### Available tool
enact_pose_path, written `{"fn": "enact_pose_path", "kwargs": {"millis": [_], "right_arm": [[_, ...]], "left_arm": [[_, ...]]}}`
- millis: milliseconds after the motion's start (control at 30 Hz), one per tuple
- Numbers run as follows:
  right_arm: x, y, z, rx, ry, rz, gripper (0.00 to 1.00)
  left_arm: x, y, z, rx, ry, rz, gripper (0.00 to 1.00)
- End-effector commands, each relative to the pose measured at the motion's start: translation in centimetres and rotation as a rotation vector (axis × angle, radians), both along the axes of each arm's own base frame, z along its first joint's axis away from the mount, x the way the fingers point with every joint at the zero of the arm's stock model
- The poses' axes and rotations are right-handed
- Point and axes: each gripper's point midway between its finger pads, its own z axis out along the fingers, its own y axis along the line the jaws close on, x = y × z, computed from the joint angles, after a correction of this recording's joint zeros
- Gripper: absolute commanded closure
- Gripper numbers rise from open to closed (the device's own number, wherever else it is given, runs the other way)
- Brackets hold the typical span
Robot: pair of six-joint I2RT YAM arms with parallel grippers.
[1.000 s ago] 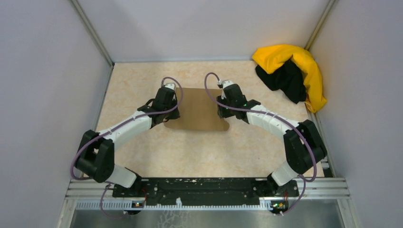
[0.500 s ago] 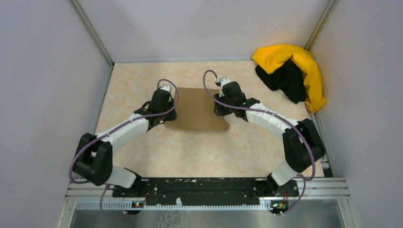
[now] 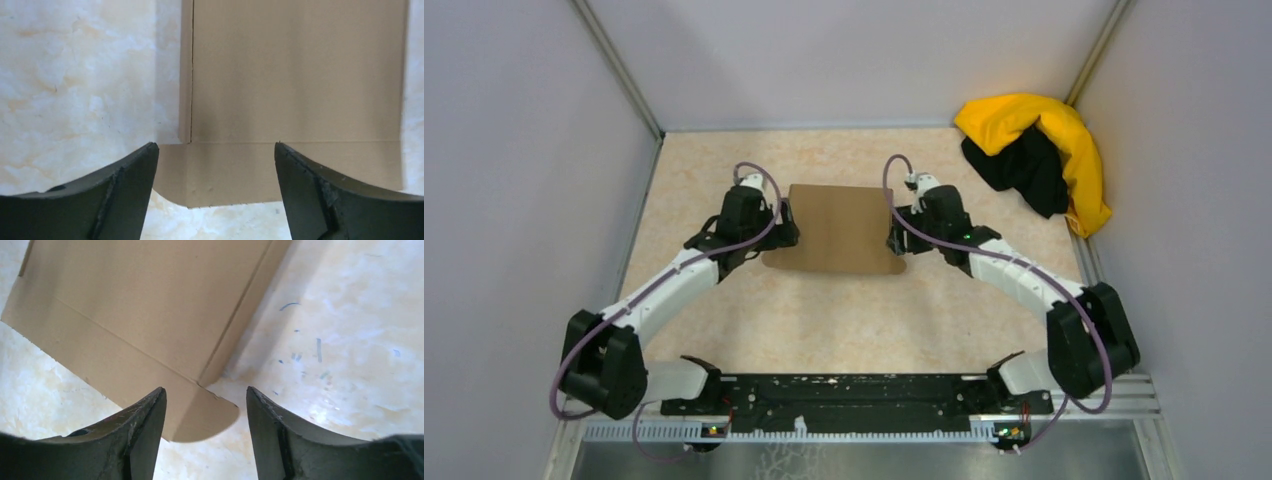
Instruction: Fold the paper box
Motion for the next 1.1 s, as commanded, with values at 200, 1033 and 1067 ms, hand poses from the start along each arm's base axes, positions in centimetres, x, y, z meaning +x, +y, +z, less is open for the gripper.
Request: {"fn": "enact_pose_path", "kwargs": {"millis": [200,1033,1067], "right_arm": [[0.1,-0.7,3.4,0.456,-0.063,0.052,0.01],[1.2,0.6,0.7,0.598,0.023,0.058,0.01],[1.2,0.7,0.6,0.597,0.029,0.056,0.01]], "left_arm": [[1.3,0.4,1.2,-0.259,-0.090,-0.056,0.01],[1.2,-2.1,-1.1,-0.397,-0.128,-0.245,0.01],[1.2,-2.1,-1.1,-0.398,-0.125,-0.245,0.01]]}}
